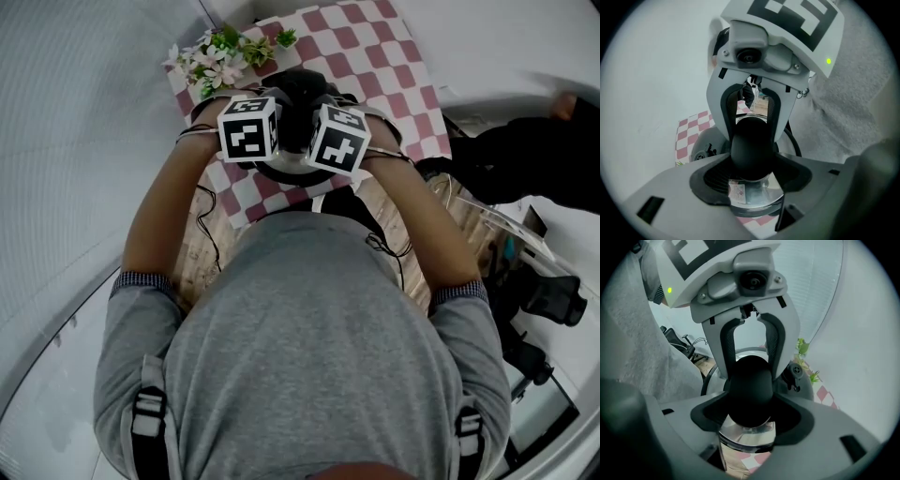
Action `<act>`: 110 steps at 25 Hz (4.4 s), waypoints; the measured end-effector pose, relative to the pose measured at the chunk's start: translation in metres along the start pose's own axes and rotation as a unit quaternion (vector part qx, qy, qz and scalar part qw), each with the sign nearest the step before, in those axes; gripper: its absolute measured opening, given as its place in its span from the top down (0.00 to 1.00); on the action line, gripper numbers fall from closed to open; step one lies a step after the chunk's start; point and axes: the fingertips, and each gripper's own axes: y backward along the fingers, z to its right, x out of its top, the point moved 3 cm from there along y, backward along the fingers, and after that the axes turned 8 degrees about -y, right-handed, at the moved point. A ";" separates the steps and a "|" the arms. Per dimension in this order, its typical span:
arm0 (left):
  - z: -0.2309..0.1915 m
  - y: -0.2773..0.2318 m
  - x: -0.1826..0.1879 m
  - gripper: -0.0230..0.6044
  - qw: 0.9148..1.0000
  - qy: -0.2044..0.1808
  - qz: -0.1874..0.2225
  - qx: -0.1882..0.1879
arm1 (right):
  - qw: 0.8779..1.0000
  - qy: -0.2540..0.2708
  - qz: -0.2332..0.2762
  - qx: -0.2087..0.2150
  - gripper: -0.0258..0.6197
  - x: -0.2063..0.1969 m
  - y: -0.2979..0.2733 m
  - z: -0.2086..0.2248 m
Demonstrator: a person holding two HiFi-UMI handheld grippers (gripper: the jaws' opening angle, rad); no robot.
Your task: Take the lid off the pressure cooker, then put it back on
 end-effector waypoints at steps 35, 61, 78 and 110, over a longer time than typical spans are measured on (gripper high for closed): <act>0.000 -0.002 -0.001 0.49 0.971 0.221 -0.038 0.080 | 0.961 0.245 -0.032 0.127 0.49 0.003 -0.002 0.004; 0.011 0.040 -0.001 0.44 0.884 0.344 0.054 0.313 | 0.948 0.257 0.144 0.125 0.41 0.025 0.049 0.016; 0.033 0.128 0.055 0.44 0.734 0.298 0.305 0.529 | 0.877 0.024 0.475 0.071 0.48 0.004 0.151 0.013; 0.069 0.141 0.068 0.91 0.683 0.282 0.339 0.582 | 0.838 -0.025 0.545 -0.016 0.89 -0.028 0.168 -0.005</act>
